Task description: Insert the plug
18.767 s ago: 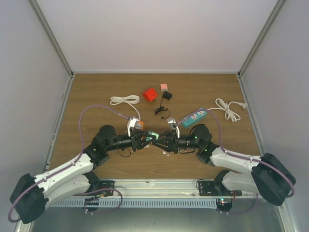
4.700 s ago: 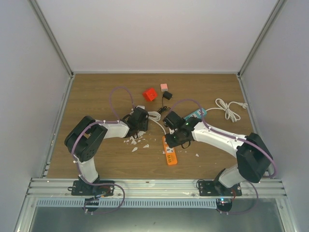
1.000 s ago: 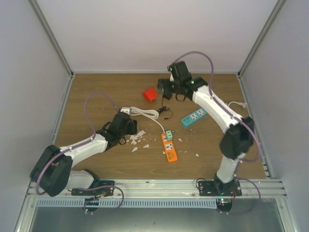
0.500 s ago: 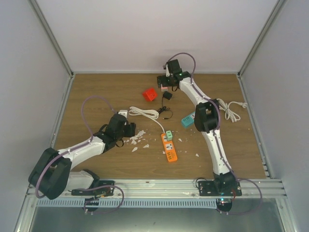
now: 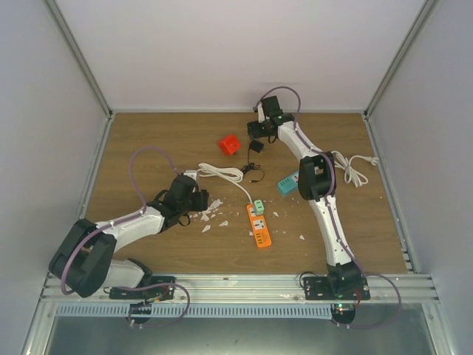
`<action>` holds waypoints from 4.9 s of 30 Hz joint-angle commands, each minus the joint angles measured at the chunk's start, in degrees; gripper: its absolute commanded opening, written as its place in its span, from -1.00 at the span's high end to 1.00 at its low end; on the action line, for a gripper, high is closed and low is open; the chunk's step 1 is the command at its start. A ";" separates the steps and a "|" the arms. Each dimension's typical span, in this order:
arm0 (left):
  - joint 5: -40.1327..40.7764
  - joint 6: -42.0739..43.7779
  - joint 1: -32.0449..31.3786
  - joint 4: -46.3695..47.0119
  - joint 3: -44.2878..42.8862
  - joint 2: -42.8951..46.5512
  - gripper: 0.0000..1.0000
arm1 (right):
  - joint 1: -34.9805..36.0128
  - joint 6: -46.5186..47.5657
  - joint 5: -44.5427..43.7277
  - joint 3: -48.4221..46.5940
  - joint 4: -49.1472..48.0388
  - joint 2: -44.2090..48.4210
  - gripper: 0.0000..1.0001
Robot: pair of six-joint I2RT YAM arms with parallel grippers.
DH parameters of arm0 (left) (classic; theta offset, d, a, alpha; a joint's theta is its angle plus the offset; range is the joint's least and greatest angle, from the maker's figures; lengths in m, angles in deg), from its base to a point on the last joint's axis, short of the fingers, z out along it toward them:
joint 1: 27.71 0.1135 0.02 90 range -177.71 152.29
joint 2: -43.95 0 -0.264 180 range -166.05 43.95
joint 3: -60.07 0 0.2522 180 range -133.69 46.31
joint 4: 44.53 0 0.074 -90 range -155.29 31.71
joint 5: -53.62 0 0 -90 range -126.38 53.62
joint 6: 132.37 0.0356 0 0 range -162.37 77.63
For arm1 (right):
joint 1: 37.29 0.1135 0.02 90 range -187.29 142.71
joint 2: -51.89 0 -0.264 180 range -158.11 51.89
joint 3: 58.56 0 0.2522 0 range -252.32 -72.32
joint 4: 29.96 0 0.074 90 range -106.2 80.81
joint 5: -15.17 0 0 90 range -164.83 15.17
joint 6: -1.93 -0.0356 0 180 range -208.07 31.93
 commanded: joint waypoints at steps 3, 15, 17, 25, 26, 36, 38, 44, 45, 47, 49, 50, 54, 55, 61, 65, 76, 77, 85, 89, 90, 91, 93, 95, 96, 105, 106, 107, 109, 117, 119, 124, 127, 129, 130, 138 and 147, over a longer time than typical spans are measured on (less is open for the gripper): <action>0.00 0.30 0.25 2.52 -1.60 -0.78 -0.34 | -0.18 2.17 2.05 -0.40 -0.05 -1.86 -0.52; 0.55 0.17 0.33 1.65 -2.11 -0.28 -0.34 | -0.10 3.26 3.10 0.94 1.30 -1.42 -0.20; 0.32 0.06 0.26 1.56 -1.94 0.33 -0.34 | -0.11 3.25 2.89 0.89 1.85 -1.46 -0.08; -0.46 -0.20 0.33 3.08 -0.85 3.57 -0.34 | -0.14 3.23 1.57 2.75 1.77 2.95 0.63; -0.69 -0.34 0.27 3.08 -1.06 3.99 -0.34 | -0.13 2.94 0.97 3.98 0.83 4.80 0.65; -10.57 -1.61 0.63 3.69 -4.62 11.98 -0.35 | 4.02 1.58 -8.00 36.33 -16.20 39.26 0.87; -15.82 -2.27 1.65 5.33 -4.69 13.92 -0.35 | 6.59 -0.07 -10.85 44.05 -19.84 46.25 0.88; -27.86 -6.32 7.56 7.32 -6.66 15.28 -0.35 | 22.33 -3.40 -19.85 62.62 -25.68 61.34 0.91; -30.83 -7.01 8.77 8.52 -6.59 15.23 -0.35 | 25.99 -2.61 -22.40 65.36 -26.57 63.01 0.91; -36.66 -8.13 10.91 10.42 -6.50 15.03 -0.35 | 31.86 -1.79 -26.56 70.50 -28.65 66.20 0.91; -42.10 -9.61 12.79 13.15 -5.57 15.57 -0.35 | 35.22 -2.61 -27.84 74.59 -29.83 69.21 0.91; -44.26 -10.64 13.39 14.71 -4.73 16.34 -0.35 | 36.42 -2.86 -28.33 76.61 -30.63 70.79 0.91; -47.83 -10.89 14.78 16.07 -2.53 19.82 -0.36 | 38.86 -2.23 -29.05 82.62 -32.28 77.15 0.90; -49.69 -10.66 14.85 15.80 -2.45 20.24 -0.36 | 39.34 -2.04 -29.58 83.47 -32.11 78.32 0.90; -55.68 -13.75 13.29 18.80 0.79 19.63 -0.37 | 42.10 0.07 -29.31 87.94 -34.63 83.57 0.90; -54.05 -14.58 10.09 20.12 2.54 19.44 -0.37 | 42.40 1.10 -28.03 90.50 -36.98 85.53 0.90; -53.54 -14.16 6.45 21.37 -0.41 18.59 -0.37 | 43.18 1.32 -23.49 92.94 -41.75 86.25 0.89; -52.97 -14.12 6.02 21.18 -0.63 18.09 -0.37 | 43.27 1.27 -22.80 93.00 -41.96 86.40 0.89; -51.36 -13.95 3.68 22.42 -2.72 15.00 -0.30 | 44.06 1.49 -20.84 93.07 -42.34 85.93 0.89; -50.13 -14.10 3.42 22.38 -3.70 14.60 -0.22 | 44.75 1.83 -20.18 93.07 -42.66 85.42 0.89; -49.61 -14.19 3.44 22.39 -3.74 14.72 -0.18 | 44.84 1.91 -20.00 93.13 -42.63 85.28 0.89; -49.42 -14.15 3.45 22.44 -3.83 14.75 -0.12 | 44.97 2.00 -19.90 93.11 -42.70 85.30 0.89; -49.25 -14.20 3.43 22.38 -3.91 14.90 0.09 | 45.08 2.03 -19.84 93.17 -42.73 85.50 0.89; -49.52 -14.19 3.46 22.55 -3.98 15.00 0.43 | 45.09 1.97 -19.77 93.24 -42.79 85.90 0.89; -49.71 -14.13 3.42 22.46 -3.91 15.02 0.56 | 45.13 1.99 -19.88 93.24 -42.75 86.27 0.88; -50.46 -0.02 3.40 11.31 -8.06 16.54 1.00 | 45.11 2.68 -17.17 91.20 -39.65 88.82 -0.66; -47.73 2.45 3.41 9.55 -8.09 16.84 1.00 | 45.13 2.75 -15.68 89.53 -37.71 88.98 -0.93; -44.83 3.99 3.46 8.12 -7.75 17.28 1.00 | 45.11 2.45 -13.07 86.61 -34.58 89.00 -0.98; -43.33 7.07 3.44 7.65 -6.92 17.85 1.00 | 45.13 1.03 -10.01 80.24 -27.15 88.24 -0.99; -49.94 15.33 3.40 9.01 -4.21 22.87 1.00 | 45.12 -3.49 -9.62 57.05 4.13 81.03 -0.99; -51.79 16.64 3.37 9.02 -3.49 24.46 1.00 | 45.15 -2.31 -6.77 55.65 7.13 81.28 -0.99; -55.66 19.16 2.38 9.71 -1.92 26.51 1.00 | 45.10 -0.61 12.00 69.14 -6.55 92.73 -0.99; -57.25 21.82 -0.14 8.38 -2.61 25.20 1.00 | 45.05 -1.20 11.37 74.36 -6.24 99.56 -0.99; -55.81 23.50 -3.17 6.66 -3.61 23.70 1.00 | 45.09 0.16 8.27 71.50 0.86 98.91 -0.99; -54.90 24.81 -4.57 5.89 -4.09 22.86 1.00 | 45.05 0.32 7.06 70.31 3.83 97.86 -0.99; -53.05 28.31 -10.86 3.55 -5.36 22.70 1.00 | 45.05 5.42 6.47 74.23 13.01 90.41 -0.72; -53.62 30.23 -13.21 3.55 -5.12 21.54 1.00 | 45.06 5.31 7.12 77.36 10.29 90.90 -0.48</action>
